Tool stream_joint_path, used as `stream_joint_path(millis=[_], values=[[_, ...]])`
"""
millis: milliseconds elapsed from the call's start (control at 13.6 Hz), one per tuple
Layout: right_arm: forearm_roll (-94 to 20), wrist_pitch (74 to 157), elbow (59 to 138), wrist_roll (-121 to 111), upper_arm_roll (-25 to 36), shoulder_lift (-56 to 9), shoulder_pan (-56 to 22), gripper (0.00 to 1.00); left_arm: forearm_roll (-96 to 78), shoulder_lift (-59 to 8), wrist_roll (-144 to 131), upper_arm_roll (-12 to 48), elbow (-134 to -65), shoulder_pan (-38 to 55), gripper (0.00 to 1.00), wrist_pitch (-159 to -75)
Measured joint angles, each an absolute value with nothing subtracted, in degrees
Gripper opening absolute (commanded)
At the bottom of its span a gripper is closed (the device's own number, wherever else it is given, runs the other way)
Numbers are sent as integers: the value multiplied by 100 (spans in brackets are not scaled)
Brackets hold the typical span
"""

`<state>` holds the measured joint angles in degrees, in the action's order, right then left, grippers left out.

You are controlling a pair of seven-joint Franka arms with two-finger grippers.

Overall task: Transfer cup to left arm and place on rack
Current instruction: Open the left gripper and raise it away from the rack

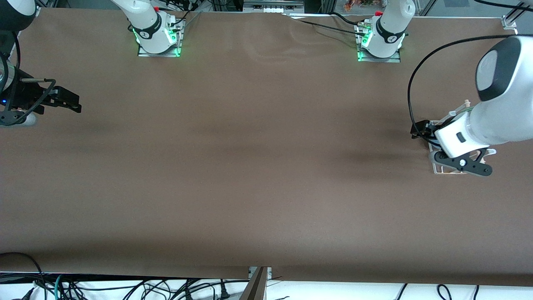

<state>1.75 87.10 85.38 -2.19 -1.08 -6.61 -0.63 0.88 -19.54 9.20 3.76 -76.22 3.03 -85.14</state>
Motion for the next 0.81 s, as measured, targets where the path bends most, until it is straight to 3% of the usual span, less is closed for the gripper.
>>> stream_joint_path(millis=[220, 514, 807], values=[[175, 8710, 8538, -219, -108, -661, -63, 100, 31, -1678, 897, 364, -7821, 262, 100, -8886], [174, 8710, 8538, -219, -108, -661, -63, 100, -3, -761, 772, 351, -9303, 159, 100, -10222], [174, 8710, 8538, -219, -108, -661, -63, 100, -11, -228, -172, 298, -9937, 171, 100, -10232]])
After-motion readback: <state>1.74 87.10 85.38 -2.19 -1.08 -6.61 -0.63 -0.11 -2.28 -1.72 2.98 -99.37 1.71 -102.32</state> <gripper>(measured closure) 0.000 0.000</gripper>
